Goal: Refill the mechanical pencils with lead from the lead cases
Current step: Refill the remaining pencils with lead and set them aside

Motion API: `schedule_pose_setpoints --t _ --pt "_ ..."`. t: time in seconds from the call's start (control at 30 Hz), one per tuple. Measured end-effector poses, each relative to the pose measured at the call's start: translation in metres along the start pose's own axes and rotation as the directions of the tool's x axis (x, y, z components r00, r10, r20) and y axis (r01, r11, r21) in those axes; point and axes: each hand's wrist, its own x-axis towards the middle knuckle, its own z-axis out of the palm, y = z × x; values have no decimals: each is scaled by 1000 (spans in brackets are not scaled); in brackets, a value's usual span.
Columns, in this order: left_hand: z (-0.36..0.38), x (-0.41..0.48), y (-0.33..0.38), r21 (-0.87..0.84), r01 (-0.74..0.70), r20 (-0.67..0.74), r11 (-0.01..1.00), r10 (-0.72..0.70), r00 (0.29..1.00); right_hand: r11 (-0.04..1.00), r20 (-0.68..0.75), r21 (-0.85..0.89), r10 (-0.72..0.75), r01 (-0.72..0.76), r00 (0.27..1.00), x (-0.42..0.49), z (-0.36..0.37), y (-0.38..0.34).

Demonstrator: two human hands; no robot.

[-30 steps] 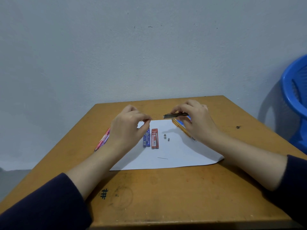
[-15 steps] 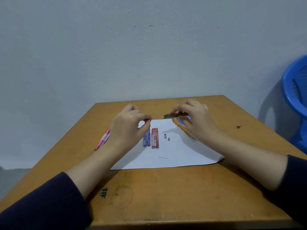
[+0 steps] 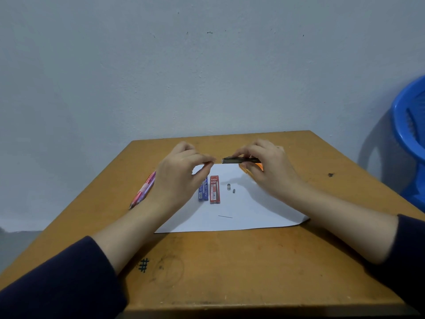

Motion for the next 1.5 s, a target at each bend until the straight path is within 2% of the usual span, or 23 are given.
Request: schedule_pose_setpoints --t 0.17,0.37,0.5,0.73,0.83,0.93,1.07,1.23,1.4,1.5 --pt "-3 1 6 -178 121 -49 977 -132 990 994 35 98 47 -50 998 -1 0 -6" --pt "-3 1 14 -411 274 -37 870 -316 948 913 129 309 236 -265 963 -3 0 -16" --pt "-3 1 17 -440 288 -24 850 -332 943 830 162 444 297 -338 941 -5 1 -20" --pt "-2 -1 21 -464 266 -51 845 -325 944 717 245 547 356 -432 902 -10 -2 -30" --pt "-3 0 23 -441 256 -45 860 -306 951 699 262 560 361 -445 895 -11 -4 -34" --pt "-3 -1 26 -468 307 2 828 -347 938 649 280 608 363 -457 889 -12 -4 -38" --pt "-3 -1 35 -557 421 85 716 -455 887 600 281 658 365 -455 888 -14 -2 -42" --pt "-3 -2 47 -652 488 129 580 -550 825 533 251 731 373 -427 893 -17 0 -46" --pt "-5 -2 53 -720 456 95 523 -578 811 490 274 765 338 -417 900 -17 0 -46" --pt "-9 1 53 -762 392 18 515 -589 808 543 302 722 309 -428 902 -15 -4 -44"
